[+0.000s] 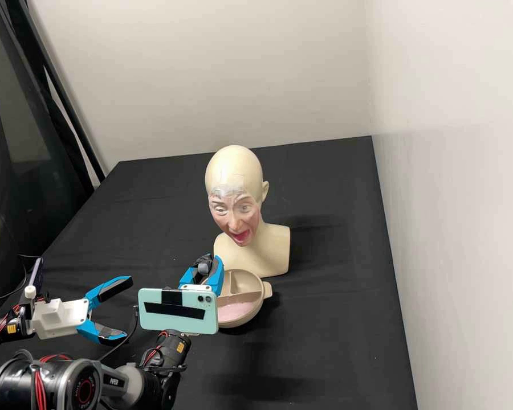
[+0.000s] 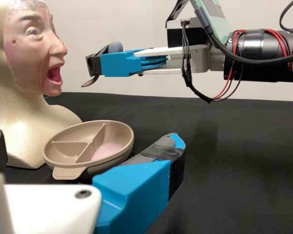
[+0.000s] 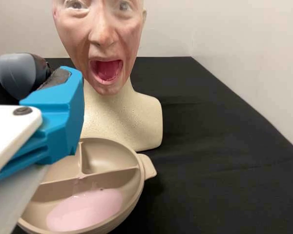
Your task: Feed the grandma with a spoon
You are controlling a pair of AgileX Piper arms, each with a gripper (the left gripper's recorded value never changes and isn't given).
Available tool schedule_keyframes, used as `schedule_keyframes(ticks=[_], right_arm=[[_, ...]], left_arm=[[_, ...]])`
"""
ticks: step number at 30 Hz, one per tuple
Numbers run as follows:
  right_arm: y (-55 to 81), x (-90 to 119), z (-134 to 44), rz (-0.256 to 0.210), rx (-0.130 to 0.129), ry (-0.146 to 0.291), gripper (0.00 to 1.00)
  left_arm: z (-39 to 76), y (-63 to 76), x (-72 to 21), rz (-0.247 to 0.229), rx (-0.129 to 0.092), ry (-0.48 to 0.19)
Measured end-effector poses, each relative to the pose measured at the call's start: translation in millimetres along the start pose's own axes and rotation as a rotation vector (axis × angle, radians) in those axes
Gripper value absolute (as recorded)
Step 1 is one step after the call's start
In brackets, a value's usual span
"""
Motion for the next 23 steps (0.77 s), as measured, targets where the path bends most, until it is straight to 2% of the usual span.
schedule_keyframes(ticks=[9, 13, 16, 18, 19, 23], right_arm=[[0.0, 0.0, 0.0, 0.0, 0.002, 0.0, 0.0], [0.0, 0.0, 0.0, 0.0, 0.002, 0.0, 0.0], [0.0, 0.0, 0.0, 0.0, 0.002, 0.0, 0.0], [0.0, 0.0, 0.0, 0.0, 0.002, 0.0, 0.0], [0.0, 0.0, 0.0, 0.0, 0.002, 0.0, 0.0], [0.0, 0.0, 0.0, 0.0, 0.002, 0.0, 0.0]], left_arm=[[2.9, -0.5, 0.2, 0.0, -0.004, -0.004], [4.6, -1.3, -0.3, 0.004, 0.006, 0.013], [5.1, -1.0, -3.7, 0.042, 0.01, 0.019], [5.6, 0.4, -5.9, 0.09, 0.011, 0.01], [6.1, 1.3, -8.0, 0.121, -0.001, 0.001], [4.8, 3.0, -11.9, 0.164, -0.06, -0.013]])
